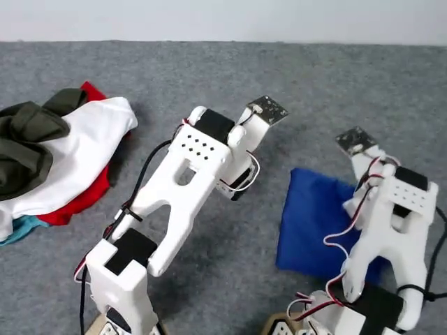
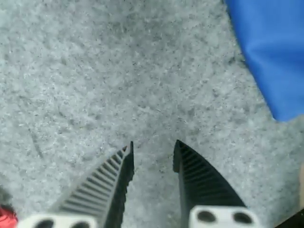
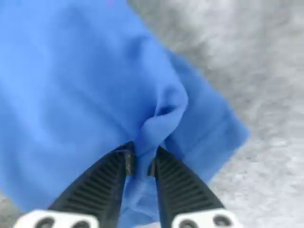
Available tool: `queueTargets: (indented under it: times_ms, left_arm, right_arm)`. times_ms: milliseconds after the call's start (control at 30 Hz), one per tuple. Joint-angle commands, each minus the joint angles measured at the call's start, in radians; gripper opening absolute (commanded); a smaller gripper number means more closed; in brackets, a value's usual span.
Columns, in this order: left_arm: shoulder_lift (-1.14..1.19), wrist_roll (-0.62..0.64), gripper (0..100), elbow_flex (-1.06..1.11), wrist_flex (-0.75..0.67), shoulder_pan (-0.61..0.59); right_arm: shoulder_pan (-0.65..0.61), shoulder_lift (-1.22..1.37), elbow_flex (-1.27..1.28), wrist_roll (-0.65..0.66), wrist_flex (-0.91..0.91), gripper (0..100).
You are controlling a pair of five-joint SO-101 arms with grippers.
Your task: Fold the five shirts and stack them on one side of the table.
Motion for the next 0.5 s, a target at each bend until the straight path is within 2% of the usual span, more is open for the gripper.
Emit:
queueTargets:
  times_ms: [0, 233, 467]
  left_arm:
    - [-0.060, 0.012, 13, -0.002, 0.026, -0.005]
    - [-0.063, 0.014, 13, -0.001, 0.026, -0.005]
    - [-0.061, 0.014, 13, -0.001, 0.026, 0.002]
  right_arm:
    - [0.027, -0.008, -0.140, -0.009, -0.044, 1.0]
    - [0.094, 0.168, -0.322, -0.005, -0.113, 3.4]
    - [0.105, 0.286, -0.485, -0.011, 0.027, 24.6]
